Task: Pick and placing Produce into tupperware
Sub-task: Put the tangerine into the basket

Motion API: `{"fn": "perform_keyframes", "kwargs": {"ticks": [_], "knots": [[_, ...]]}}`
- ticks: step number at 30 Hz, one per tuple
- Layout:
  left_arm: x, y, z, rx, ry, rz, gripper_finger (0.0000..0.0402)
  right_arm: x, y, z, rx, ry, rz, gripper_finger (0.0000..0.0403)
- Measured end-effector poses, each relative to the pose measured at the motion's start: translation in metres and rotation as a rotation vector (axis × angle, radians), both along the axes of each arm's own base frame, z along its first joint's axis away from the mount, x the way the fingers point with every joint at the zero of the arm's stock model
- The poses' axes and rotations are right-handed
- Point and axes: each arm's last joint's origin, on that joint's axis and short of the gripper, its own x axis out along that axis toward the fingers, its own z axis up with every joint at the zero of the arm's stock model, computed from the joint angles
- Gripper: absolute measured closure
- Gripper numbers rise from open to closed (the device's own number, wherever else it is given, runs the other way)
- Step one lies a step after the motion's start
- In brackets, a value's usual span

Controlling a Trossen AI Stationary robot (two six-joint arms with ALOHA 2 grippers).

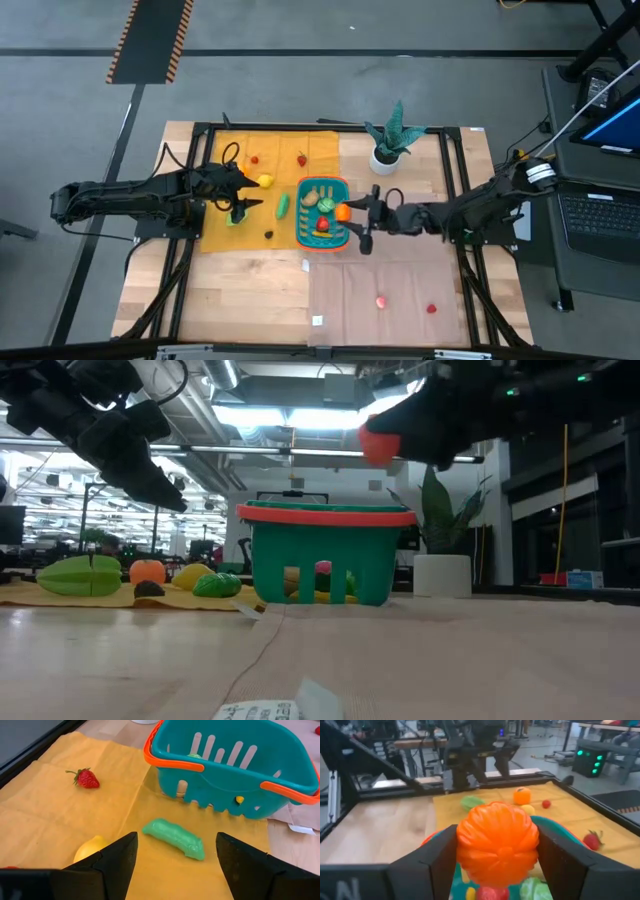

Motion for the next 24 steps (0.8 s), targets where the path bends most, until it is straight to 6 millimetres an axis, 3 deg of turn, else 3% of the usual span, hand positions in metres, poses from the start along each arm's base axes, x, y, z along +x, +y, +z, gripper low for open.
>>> {"fn": "perform_keyframes", "kwargs": {"ticks": [14,24], "knots": [[0.000,0.000,0.000,0.022,0.005,-0.014,0.0140,0.059,-0.018,-0.004,-0.018,0.121,0.122,0.0165],[0.000,0.000,-0.001,0.020,0.014,-0.015,0.0140,0.093,-0.021,0.007,0.019,0.484,0.187,0.0165]]}}
